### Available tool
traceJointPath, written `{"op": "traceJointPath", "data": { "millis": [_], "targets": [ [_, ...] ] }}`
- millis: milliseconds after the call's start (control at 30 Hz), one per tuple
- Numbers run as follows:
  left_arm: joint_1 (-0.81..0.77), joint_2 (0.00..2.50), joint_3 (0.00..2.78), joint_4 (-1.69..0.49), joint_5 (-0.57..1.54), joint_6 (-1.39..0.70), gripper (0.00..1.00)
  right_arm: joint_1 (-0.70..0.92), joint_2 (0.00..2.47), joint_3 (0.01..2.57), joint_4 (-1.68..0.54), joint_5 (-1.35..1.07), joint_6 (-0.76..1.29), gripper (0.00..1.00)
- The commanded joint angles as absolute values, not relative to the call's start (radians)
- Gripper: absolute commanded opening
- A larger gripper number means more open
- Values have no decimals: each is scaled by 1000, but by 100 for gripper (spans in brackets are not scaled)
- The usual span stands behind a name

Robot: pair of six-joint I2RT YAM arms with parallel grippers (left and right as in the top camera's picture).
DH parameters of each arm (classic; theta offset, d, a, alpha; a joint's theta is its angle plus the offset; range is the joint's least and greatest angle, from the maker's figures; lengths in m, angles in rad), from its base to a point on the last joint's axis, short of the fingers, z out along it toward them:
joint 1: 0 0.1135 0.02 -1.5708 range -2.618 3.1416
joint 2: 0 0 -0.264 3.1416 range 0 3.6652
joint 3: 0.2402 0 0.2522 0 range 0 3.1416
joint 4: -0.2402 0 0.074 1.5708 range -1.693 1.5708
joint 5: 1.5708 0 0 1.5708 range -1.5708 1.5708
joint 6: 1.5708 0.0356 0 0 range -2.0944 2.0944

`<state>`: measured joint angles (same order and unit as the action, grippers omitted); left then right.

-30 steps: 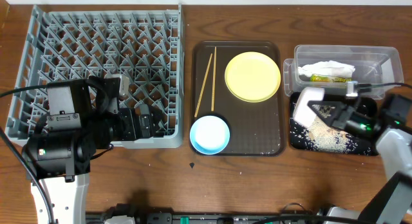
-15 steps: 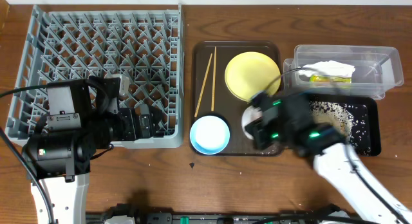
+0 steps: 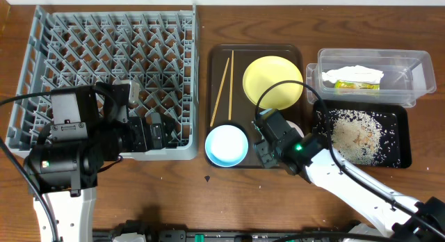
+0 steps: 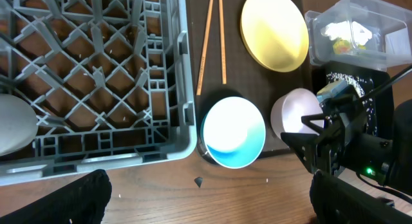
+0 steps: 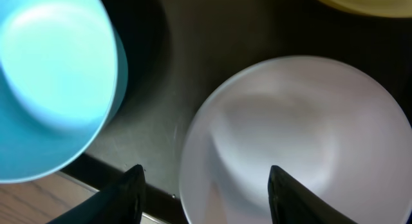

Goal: Sort waste into correct bins and load items into the dishwasher
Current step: 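Set the empty pink bowl back on the brown tray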

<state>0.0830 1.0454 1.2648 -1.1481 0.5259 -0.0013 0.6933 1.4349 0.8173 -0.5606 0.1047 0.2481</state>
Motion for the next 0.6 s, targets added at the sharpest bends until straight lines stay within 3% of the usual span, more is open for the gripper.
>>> {"op": "traceJointPath", "data": {
  "millis": [0, 333, 567],
  "targets": [
    [81, 1045, 1280, -1164, 554, -63, 99, 665, 1375, 897, -566, 97, 293, 62],
    [27, 1102, 1283, -925, 724, -144, 100, 358, 1200, 1070, -654, -143, 303, 67],
    [-287, 1311, 1389, -974, 337, -183, 97, 181, 1169, 1073, -701, -274, 344, 63]
  ]
}}
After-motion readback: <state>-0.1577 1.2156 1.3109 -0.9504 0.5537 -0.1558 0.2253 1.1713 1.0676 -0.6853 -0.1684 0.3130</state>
